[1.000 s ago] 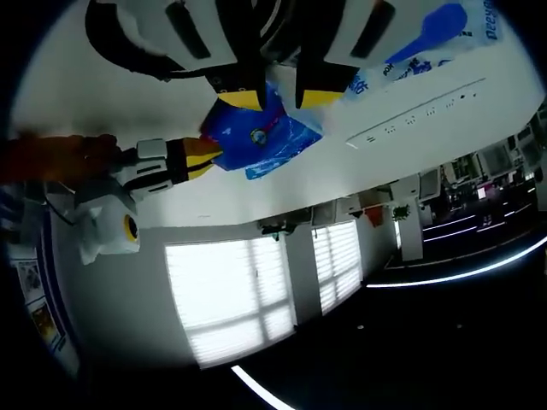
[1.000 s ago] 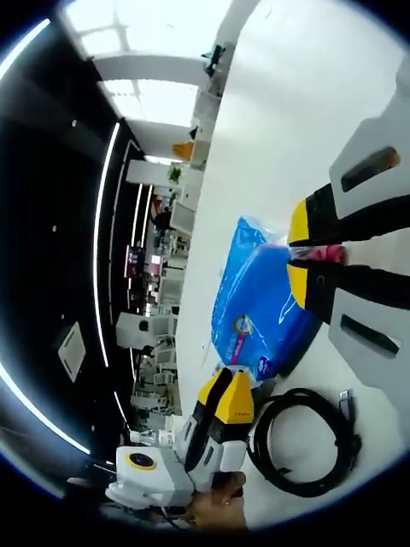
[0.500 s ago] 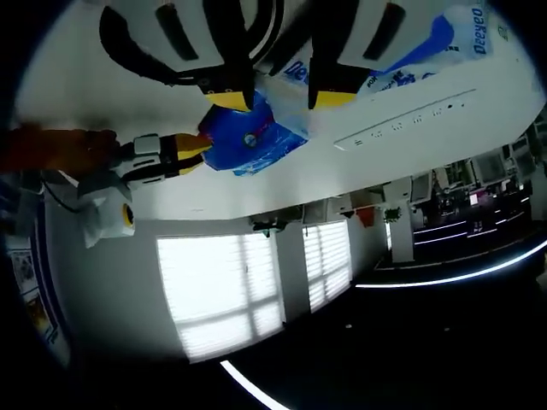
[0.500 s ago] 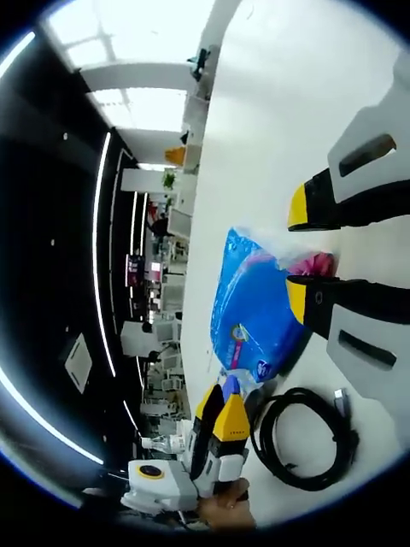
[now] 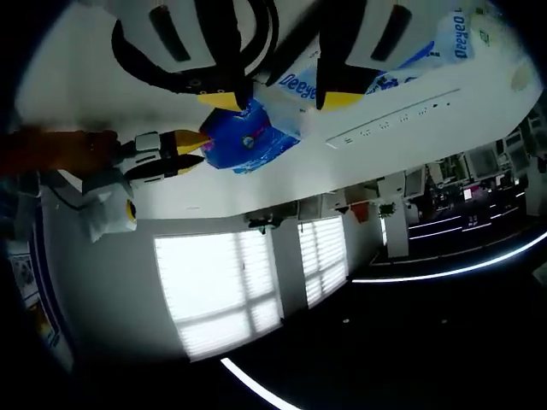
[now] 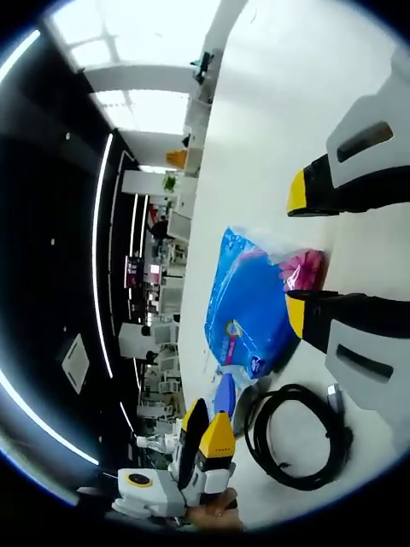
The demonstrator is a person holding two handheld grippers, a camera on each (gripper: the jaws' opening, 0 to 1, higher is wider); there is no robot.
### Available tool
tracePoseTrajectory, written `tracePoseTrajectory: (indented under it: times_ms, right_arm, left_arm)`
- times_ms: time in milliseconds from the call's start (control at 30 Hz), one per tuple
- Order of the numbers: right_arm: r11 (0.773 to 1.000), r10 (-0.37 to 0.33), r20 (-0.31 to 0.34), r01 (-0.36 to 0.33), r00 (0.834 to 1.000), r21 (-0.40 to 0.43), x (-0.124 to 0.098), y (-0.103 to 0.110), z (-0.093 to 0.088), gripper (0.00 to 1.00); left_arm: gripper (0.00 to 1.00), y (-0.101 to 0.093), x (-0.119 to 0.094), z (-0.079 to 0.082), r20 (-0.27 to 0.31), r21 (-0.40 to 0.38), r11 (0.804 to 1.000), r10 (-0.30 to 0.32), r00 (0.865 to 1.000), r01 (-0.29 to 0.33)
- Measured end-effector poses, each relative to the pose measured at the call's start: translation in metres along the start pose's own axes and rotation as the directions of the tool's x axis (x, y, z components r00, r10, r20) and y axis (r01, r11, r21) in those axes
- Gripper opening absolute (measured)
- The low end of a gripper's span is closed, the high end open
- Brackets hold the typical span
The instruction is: Arrange the tabletop items into an orderly group along one side of the table until the central work area is clear of visible clutter.
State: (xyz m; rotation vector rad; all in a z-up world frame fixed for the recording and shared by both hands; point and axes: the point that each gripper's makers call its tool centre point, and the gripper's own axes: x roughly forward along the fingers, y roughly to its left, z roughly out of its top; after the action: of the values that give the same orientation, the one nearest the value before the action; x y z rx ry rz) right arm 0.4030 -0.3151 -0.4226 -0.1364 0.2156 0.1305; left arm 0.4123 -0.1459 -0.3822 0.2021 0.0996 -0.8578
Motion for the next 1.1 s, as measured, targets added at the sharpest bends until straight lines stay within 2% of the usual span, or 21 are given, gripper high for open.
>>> tracePoseTrajectory:
  times_ms: [267, 667, 833, 933, 1100]
  right_arm:
    - [1.000, -0.005, 0.008, 0.006, 1.000, -0.029, -0.011, 0.004, 0.006, 0.35]
    - [0.998, -0.006, 0.071, 0.011, 0.997, -0.065, -0.028, 0.007, 0.030, 0.38]
    - [0.995, 0.034, 0.085, -0.026, 0.996, -0.092, -0.034, 0.020, 0.032, 0.42]
    - [0.991, 0.060, 0.077, -0.050, 0.995, -0.121, -0.037, 0.030, 0.029, 0.43]
    - [0.985, 0.075, 0.087, -0.060, 0.993, -0.163, -0.043, 0.041, 0.026, 0.45]
  left_arm:
    - [0.34, 0.005, -0.011, -0.003, -0.001, -0.023, 1.000, 0.003, 1.000, -0.003]
    - [0.36, 0.015, -0.031, -0.003, -0.008, 0.016, 0.999, 0.041, 0.999, -0.040]
    - [0.48, 0.022, -0.041, -0.004, -0.018, 0.028, 0.997, 0.075, 0.997, -0.074]
    - [0.49, 0.024, -0.049, -0.007, -0.019, 0.044, 0.995, 0.091, 0.996, -0.090]
    - [0.51, 0.025, -0.056, -0.007, -0.012, -0.003, 0.995, 0.105, 0.994, -0.105]
